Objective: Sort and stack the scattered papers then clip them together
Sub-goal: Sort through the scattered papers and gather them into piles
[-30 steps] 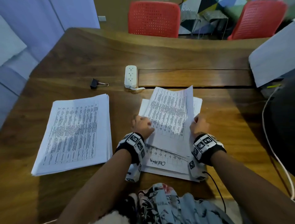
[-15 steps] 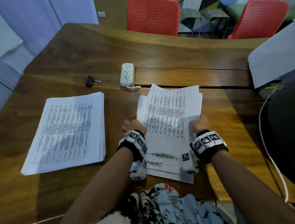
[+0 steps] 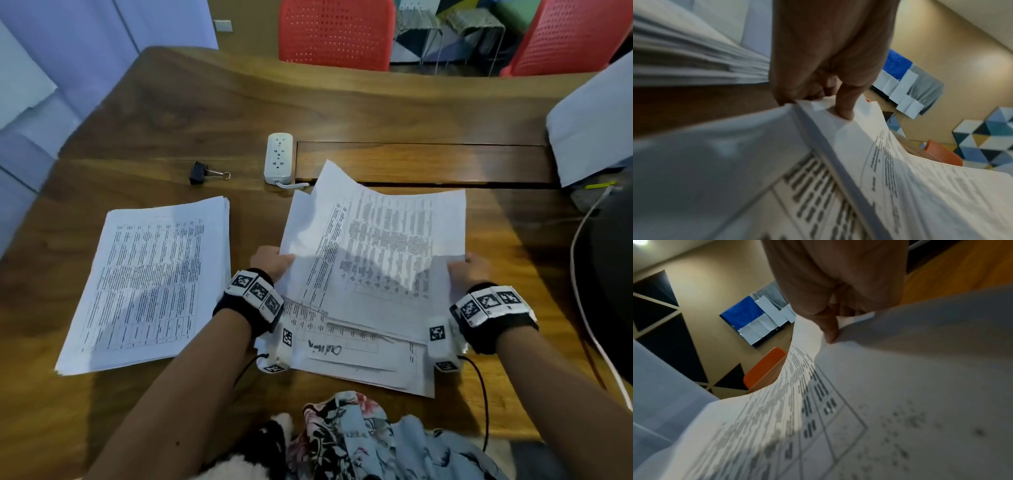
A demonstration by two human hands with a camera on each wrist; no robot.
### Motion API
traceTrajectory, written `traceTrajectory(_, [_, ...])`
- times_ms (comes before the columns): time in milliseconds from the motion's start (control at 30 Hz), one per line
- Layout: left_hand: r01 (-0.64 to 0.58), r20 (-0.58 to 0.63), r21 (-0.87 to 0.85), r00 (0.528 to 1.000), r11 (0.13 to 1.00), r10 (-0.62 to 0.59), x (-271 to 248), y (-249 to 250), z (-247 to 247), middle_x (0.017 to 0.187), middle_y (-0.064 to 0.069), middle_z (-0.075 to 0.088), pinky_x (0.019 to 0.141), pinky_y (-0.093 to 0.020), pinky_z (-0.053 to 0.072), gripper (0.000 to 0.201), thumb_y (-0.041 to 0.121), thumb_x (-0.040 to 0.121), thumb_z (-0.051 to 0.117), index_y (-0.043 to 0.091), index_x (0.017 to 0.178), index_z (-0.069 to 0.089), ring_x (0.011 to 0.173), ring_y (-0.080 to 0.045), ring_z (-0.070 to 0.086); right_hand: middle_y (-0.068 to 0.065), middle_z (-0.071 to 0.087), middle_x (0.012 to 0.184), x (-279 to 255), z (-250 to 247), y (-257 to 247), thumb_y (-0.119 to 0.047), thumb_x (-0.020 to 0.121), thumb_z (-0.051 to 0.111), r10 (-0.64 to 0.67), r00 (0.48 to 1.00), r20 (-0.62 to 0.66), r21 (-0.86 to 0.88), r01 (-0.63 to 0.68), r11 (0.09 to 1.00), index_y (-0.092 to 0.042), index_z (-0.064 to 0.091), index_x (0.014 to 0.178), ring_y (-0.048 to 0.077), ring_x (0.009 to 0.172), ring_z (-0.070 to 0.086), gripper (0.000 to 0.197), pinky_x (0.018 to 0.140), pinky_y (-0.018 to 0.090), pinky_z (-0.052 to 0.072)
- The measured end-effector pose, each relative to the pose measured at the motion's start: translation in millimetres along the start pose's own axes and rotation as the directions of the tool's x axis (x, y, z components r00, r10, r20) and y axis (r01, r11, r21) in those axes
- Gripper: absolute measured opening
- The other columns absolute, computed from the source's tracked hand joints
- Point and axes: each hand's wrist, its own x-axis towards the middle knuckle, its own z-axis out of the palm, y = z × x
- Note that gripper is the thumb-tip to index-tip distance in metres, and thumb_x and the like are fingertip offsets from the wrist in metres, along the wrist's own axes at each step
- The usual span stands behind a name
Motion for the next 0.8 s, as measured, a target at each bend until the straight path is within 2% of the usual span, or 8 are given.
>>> traceTrajectory(167, [-0.031, 0.105, -0.11, 0.994, 0.993, 0.043, 0, 12, 15, 0.087, -0.012, 0.062, 0.076, -0.033, 0.045, 0.032, 0.02, 0.08, 0.072, -0.007, 0.094, 0.061, 0.087, -0.023, 0.056, 0.011, 0.056, 0.102, -19, 23, -21, -0.005, 0.088, 0.057, -0.023, 0.983, 0.182, 0.029, 0.018, 0.999, -0.004, 0.052, 0.109, 0.023, 0.092, 0.053, 0.022, 0.069, 0.028, 0.046])
traceTrajectory(233, [-0.027, 0.128, -0.098, 0.991, 0.995, 0.04, 5, 11, 19, 0.106, -0.016, 0.066, 0.094, -0.038, 0.048, 0.064, 0.034, 0.07, 0.08, -0.012, 0.109, 0.059, 0.103, -0.029, 0.061, 0.01, 0.061, 0.102, -21, 31, -22, -0.007, 0.084, 0.062, 0.002, 0.978, 0.21, 0.097, -0.023, 0.995, 0.0, 0.053, 0.112, 0.023, 0.087, 0.058, 0.03, 0.062, 0.021, 0.047])
traceTrajectory(300, [-0.062, 0.111, -0.068, 0.991, 0.996, 0.069, 16, 3, 25, 0.119, -0.017, 0.063, 0.102, -0.044, 0.044, 0.094, 0.061, 0.052, 0.079, -0.005, 0.116, 0.059, 0.114, -0.033, 0.058, 0.015, 0.06, 0.118, -24, 37, -23, -0.01, 0.086, 0.062, 0.019, 0.964, 0.264, 0.065, -0.038, 0.997, 0.001, 0.052, 0.121, 0.028, 0.102, 0.059, 0.038, 0.074, 0.026, 0.044])
traceTrajectory(400, [-0.098, 0.063, 0.02, 0.993, 0.995, 0.096, -13, 23, 14, 0.122, -0.025, 0.058, 0.099, -0.041, 0.042, 0.077, 0.061, 0.085, 0.047, -0.008, 0.118, 0.056, 0.119, -0.038, 0.054, 0.021, 0.055, 0.127, -26, 37, -29, -0.01, 0.089, 0.057, -0.001, 0.979, 0.205, -0.043, 0.01, 0.999, 0.006, 0.051, 0.123, 0.031, 0.112, 0.054, 0.037, 0.09, 0.035, 0.043])
traceTrajectory(500, [-0.012, 0.0, 0.026, 1.0, 1.0, 0.012, -7, 25, 6, 0.137, -0.025, 0.048, 0.104, -0.036, 0.035, 0.068, 0.045, 0.1, 0.02, -0.01, 0.129, 0.046, 0.127, -0.035, 0.046, 0.021, 0.058, 0.122, -23, 26, -32, -0.012, 0.091, 0.054, -0.066, 0.996, 0.053, -0.205, 0.075, 0.976, 0.007, 0.052, 0.12, 0.034, 0.11, 0.056, 0.035, 0.088, 0.035, 0.047])
traceTrajectory(600, [0.021, -0.057, 0.004, 0.998, 1.0, -0.021, 1, 18, -4, 0.14, -0.022, 0.045, 0.107, -0.035, 0.033, 0.064, 0.043, 0.101, 0.021, -0.008, 0.133, 0.043, 0.13, -0.034, 0.044, 0.017, 0.06, 0.109, -17, 8, -27, -0.018, 0.09, 0.058, -0.073, 0.995, 0.062, -0.27, 0.087, 0.959, 0.003, 0.054, 0.114, 0.034, 0.104, 0.058, 0.033, 0.08, 0.032, 0.048])
traceTrajectory(700, [0.028, -0.015, -0.014, 0.999, 0.999, -0.029, 3, 12, -3, 0.146, -0.018, 0.041, 0.114, -0.039, 0.03, 0.056, 0.035, 0.1, 0.034, -0.005, 0.14, 0.036, 0.135, -0.033, 0.039, 0.007, 0.053, 0.081, -14, -3, -21, -0.017, 0.088, 0.058, -0.016, 0.986, 0.168, -0.315, 0.069, 0.947, -0.009, 0.053, 0.084, 0.023, 0.082, 0.052, 0.011, 0.064, 0.024, 0.043])
traceTrajectory(800, [-0.017, 0.039, 0.02, 0.999, 1.0, 0.016, -1, 16, 10, 0.145, -0.016, 0.042, 0.114, -0.039, 0.031, 0.046, 0.021, 0.099, 0.038, -0.002, 0.138, 0.039, 0.134, -0.032, 0.04, 0.024, 0.06, 0.105, -28, 1, -21, -0.009, 0.091, 0.053, -0.055, 0.966, 0.252, -0.339, 0.141, 0.93, 0.012, 0.058, 0.107, 0.026, 0.089, 0.052, 0.027, 0.064, 0.026, 0.039])
